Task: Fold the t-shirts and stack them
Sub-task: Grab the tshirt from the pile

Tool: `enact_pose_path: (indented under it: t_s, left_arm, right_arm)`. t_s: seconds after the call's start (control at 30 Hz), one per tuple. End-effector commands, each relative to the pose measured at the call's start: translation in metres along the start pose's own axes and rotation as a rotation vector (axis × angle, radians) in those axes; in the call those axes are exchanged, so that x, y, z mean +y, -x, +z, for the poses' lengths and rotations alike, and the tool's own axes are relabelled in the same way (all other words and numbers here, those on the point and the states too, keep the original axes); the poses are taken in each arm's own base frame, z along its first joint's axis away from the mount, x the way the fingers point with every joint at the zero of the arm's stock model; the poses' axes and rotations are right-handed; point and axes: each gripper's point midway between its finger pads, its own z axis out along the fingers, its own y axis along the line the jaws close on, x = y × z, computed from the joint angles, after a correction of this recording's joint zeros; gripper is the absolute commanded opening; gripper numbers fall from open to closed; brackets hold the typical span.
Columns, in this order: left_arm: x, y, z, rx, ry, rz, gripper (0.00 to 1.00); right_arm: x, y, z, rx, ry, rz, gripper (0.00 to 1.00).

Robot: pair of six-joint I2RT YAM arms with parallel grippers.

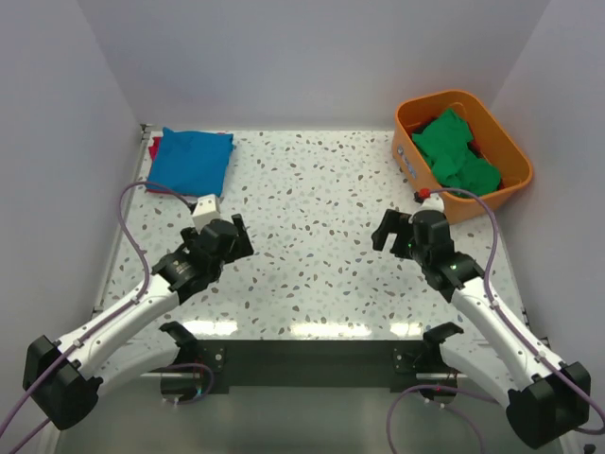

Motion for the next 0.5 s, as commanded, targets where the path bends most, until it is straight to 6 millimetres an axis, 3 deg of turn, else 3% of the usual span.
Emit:
enact_pose_path:
  t_s: [0.0, 0.1, 0.13, 0.17, 0.2, 0.23, 0.27, 0.3, 0.33, 0.37, 0.4, 0.47]
  left_arm:
    - [0.011, 0.008, -0.002, -0.048, 0.049, -0.009, 1.00]
    - [0.013, 0.006, -0.001, -0.045, 0.053, -0.015, 1.00]
    - [0.012, 0.006, -0.001, -0.043, 0.049, -0.015, 1.00]
    - [0.011, 0.006, -0.001, -0.042, 0.047, -0.014, 1.00]
    - [0.010, 0.007, -0.001, -0.045, 0.043, -0.012, 1.00]
    - [0.010, 0.008, 0.000, -0.048, 0.047, -0.011, 1.00]
    - [0.010, 0.009, 0.000, -0.050, 0.051, -0.009, 1.00]
    - [0.011, 0.008, 0.000, -0.043, 0.055, -0.003, 1.00]
    - [0.011, 0.008, 0.000, -0.041, 0.059, -0.002, 1.00]
    - [0.012, 0.009, -0.001, -0.044, 0.064, -0.002, 1.00]
    - [0.014, 0.008, -0.001, -0.040, 0.073, 0.001, 1.00]
    - [0.017, 0.007, 0.000, -0.047, 0.084, -0.007, 1.00]
  right_arm:
    - [0.020, 0.021, 0.001, -0.058, 0.080, 0.002, 0.99]
    - [0.030, 0.036, 0.000, -0.058, 0.098, -0.025, 0.99]
    - [0.037, 0.049, 0.001, -0.063, 0.095, -0.028, 0.99]
    - [0.030, 0.056, 0.002, -0.065, 0.040, -0.033, 0.99]
    - [0.035, 0.078, -0.001, -0.101, 0.025, -0.036, 0.99]
    - [0.024, 0.080, 0.006, -0.080, -0.057, -0.065, 0.99]
    - [0.005, 0.097, 0.006, -0.126, -0.186, -0.057, 0.99]
    - [0.007, 0.128, -0.001, -0.182, -0.220, -0.038, 0.99]
    - [-0.006, 0.125, 0.010, -0.115, -0.291, -0.053, 0.99]
    - [-0.024, 0.140, 0.009, -0.118, -0.353, -0.020, 0.99]
    - [-0.027, 0.170, 0.001, -0.163, -0.385, -0.001, 0.99]
    - [-0.060, 0.176, 0.013, -0.099, -0.508, 0.001, 0.99]
